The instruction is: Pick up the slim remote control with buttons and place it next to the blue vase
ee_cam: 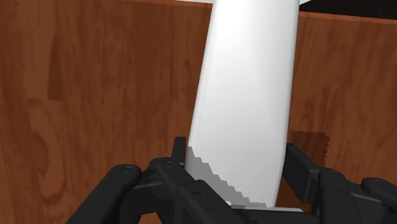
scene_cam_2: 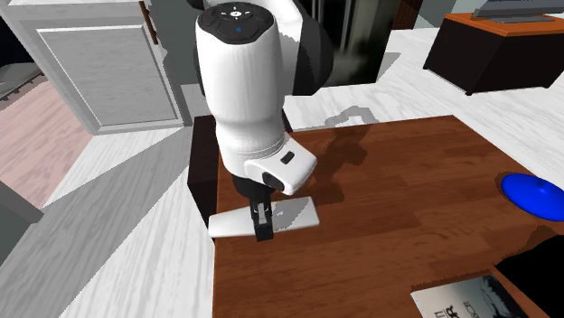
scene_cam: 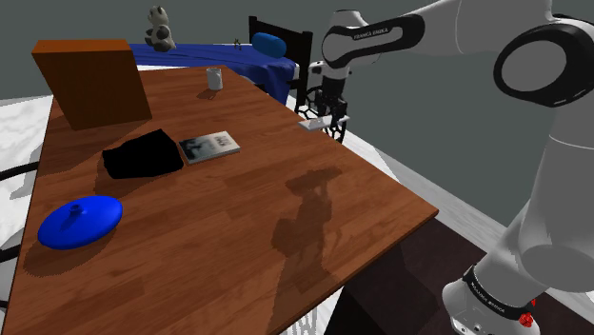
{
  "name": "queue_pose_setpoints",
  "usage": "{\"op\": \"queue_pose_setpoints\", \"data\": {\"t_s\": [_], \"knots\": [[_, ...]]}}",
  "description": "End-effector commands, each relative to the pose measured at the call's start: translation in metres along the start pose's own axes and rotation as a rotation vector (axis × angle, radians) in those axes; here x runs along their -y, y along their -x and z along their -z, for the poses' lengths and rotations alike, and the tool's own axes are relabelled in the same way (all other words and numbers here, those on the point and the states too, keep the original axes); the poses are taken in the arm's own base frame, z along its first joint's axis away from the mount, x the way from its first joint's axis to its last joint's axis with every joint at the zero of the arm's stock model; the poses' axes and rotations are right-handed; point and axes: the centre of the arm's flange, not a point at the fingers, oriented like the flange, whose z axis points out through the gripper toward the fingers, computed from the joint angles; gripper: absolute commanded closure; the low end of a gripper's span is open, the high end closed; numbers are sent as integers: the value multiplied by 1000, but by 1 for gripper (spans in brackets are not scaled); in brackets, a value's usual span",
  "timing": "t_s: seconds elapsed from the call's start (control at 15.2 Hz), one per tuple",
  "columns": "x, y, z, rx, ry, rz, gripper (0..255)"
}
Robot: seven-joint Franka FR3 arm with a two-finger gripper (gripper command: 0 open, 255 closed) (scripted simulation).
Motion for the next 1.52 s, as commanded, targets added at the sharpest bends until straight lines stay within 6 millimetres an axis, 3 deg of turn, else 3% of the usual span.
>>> {"op": "queue_pose_setpoints", "data": {"t_s": [0.0, 0.13, 1.45], "knots": [[0, -1, 11, 0, 0, 0, 255], [0, -1, 19, 0, 0, 0, 255], [78, -253, 17, 0, 0, 0, 255]]}}
